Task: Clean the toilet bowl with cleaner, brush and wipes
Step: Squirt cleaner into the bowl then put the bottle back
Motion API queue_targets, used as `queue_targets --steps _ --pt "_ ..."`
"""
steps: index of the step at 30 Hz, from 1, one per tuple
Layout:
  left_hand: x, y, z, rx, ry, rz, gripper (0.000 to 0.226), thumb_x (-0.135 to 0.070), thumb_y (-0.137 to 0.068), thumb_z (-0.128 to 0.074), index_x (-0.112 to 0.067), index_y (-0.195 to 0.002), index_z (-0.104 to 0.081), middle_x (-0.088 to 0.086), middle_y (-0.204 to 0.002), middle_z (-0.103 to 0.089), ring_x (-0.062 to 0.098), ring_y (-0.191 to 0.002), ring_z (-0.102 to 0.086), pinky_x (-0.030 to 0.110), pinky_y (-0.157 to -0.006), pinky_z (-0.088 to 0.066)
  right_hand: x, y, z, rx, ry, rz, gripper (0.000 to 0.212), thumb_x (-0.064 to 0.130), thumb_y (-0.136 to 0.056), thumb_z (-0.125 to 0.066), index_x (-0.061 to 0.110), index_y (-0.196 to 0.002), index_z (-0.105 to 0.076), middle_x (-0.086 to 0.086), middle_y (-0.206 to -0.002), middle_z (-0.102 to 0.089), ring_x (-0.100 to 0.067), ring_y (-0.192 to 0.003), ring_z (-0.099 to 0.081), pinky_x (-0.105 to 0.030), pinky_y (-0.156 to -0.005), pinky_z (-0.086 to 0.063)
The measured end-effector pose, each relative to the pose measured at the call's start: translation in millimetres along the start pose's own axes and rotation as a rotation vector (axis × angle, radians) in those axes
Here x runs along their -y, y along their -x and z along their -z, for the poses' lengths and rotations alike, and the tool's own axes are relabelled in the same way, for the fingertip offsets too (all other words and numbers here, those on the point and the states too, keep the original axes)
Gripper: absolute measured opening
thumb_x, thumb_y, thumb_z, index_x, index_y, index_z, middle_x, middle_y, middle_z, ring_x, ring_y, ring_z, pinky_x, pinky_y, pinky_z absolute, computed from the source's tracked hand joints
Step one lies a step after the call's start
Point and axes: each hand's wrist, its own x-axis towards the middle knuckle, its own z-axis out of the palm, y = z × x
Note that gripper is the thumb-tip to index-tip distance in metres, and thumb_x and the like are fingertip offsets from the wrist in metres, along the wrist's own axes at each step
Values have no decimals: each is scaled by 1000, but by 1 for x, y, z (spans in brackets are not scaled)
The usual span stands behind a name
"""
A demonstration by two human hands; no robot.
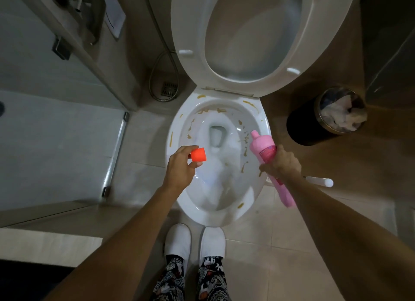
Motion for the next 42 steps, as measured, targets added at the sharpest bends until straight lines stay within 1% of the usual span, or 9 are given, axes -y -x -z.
queue_targets --steps 13,15,18,22,27,33,35,38,42 --pt "-19 -38 22 -7 -18 -32 46 -4 -80 -73 -11 -124 -60 6 -120 -60 18 -94 -56 21 -83 -41 54 -31 16 -113 -164 151 70 34 -66 -81 17 -123 -44 -10 -102 -64 -31 -85 -65 -48 -79 -56" --pt "-29 -44 30 -15 -21 -53 46 -6 -80 -73 -10 -124 -59 6 -120 -59 14 -90 -54 21 -82 -41 60 -27 15 -169 -218 237 70 36 -66 -80 16 -123 -44 -9 -99 -65 -30 -80 -64 -41 -76 -55" --pt "-46 -53 46 -25 -35 -95 47 -6 -81 -73 -10 -125 -59 7 -121 -59 11 -90 -53 28 -77 -48 69 -16 14 -223 -308 387 76 34 -69 -81 16 -133 -43 1 -95 -59 -19 -74 -54 -26 -69 -42" --pt "-67 -65 65 -28 -96 -149 47 -10 -80 -74 -10 -124 -57 7 -117 -62 10 -90 -52 22 -77 -40 77 2 8 -239 -465 526 81 34 -69 -82 15 -136 -42 -5 -109 -62 -16 -78 -57 -27 -72 -49" --pt "-86 -73 82 27 -166 -235 47 -8 -78 -76 -9 -122 -59 9 -119 -61 16 -93 -59 19 -80 -38 73 21 0 -229 -494 564 82 38 -67 -78 14 -136 -42 -7 -113 -62 -17 -81 -56 -20 -71 -39" --pt "-101 -70 93 122 -311 -320 49 -9 -78 -76 -10 -124 -60 10 -119 -60 13 -89 -50 19 -80 -36 66 33 -9 -225 -443 628 88 27 -71 -83 13 -145 -35 -13 -128 -57 -30 -103 -59 -25 -79 -41" --pt "-103 -67 93 154 -346 -343 50 -10 -76 -77 -11 -123 -61 10 -117 -61 14 -87 -51 20 -79 -36 65 36 -12 -235 -419 643 90 28 -71 -83 11 -145 -35 -14 -130 -55 -32 -108 -57 -33 -82 -45" --pt "-104 -57 92 195 -399 -389 49 -13 -77 -78 -14 -123 -62 8 -116 -63 15 -90 -54 22 -78 -36 63 42 -15 -250 -433 683 88 27 -69 -85 9 -142 -39 -13 -130 -57 -31 -110 -57 -41 -86 -51" --pt "-102 -39 89 230 -416 -473 48 -10 -76 -77 -14 -122 -63 7 -117 -63 21 -101 -58 17 -82 -33 59 53 -18 -249 -438 710 87 29 -69 -84 11 -142 -40 -11 -128 -58 -29 -108 -58 -39 -86 -51"
